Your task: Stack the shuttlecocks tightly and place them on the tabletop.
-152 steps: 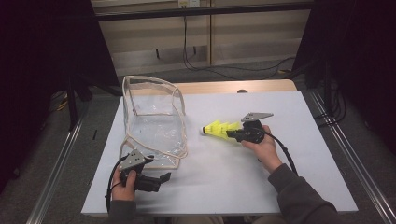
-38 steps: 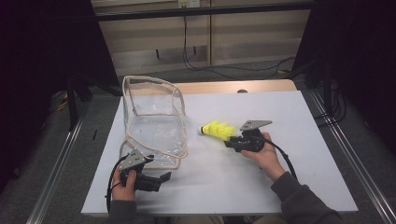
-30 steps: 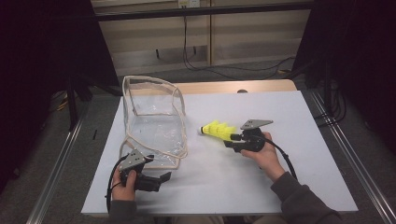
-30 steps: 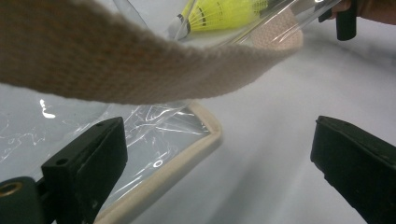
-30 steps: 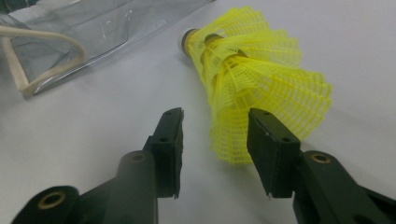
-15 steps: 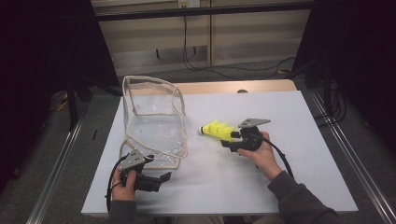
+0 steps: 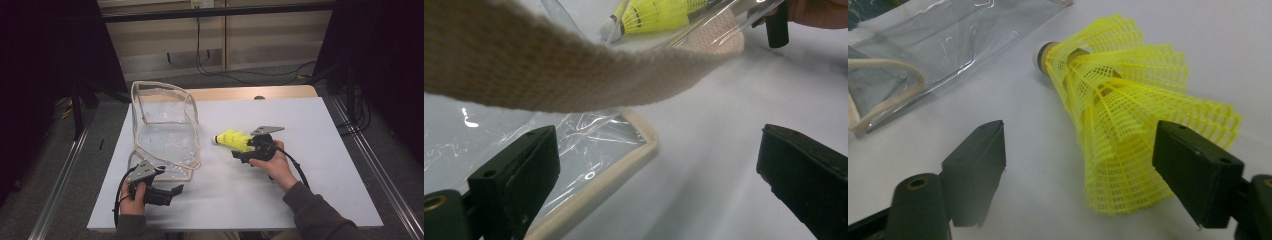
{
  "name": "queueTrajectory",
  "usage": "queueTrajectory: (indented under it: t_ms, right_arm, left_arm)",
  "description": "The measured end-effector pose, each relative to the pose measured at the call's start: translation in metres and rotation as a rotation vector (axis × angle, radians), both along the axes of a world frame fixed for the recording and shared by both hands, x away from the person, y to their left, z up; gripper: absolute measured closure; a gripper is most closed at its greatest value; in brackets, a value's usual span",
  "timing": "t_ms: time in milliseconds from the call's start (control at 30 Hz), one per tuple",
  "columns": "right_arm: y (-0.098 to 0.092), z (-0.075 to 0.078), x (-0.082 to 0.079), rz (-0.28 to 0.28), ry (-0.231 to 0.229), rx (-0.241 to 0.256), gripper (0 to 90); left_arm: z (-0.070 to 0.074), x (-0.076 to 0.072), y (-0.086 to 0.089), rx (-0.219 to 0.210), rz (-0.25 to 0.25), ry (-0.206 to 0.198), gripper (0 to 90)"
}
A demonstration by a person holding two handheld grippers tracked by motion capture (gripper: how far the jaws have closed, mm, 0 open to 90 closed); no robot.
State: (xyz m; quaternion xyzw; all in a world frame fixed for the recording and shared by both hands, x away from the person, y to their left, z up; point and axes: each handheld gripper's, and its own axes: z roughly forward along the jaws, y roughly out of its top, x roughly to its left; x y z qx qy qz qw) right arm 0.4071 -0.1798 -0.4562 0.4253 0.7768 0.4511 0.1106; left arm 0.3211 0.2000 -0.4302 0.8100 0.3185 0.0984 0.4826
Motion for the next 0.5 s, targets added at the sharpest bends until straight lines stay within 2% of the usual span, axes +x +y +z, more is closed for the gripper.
queueTrajectory:
  t_ms: [233,500]
  right_arm:
    - [0.0029,-0.0017,0.0021,-0.017,0.017,0.021,14.7]
    - [0.0103,-0.0001,0.0044,-0.016,0.011,-0.013,15.1]
  left_arm:
    - [0.0,0.0001,0.0,-0.002,0.0,0.001,3.7]
    - [0.0003,0.0,0.0005,-0.004,0.001,0.0,3.7]
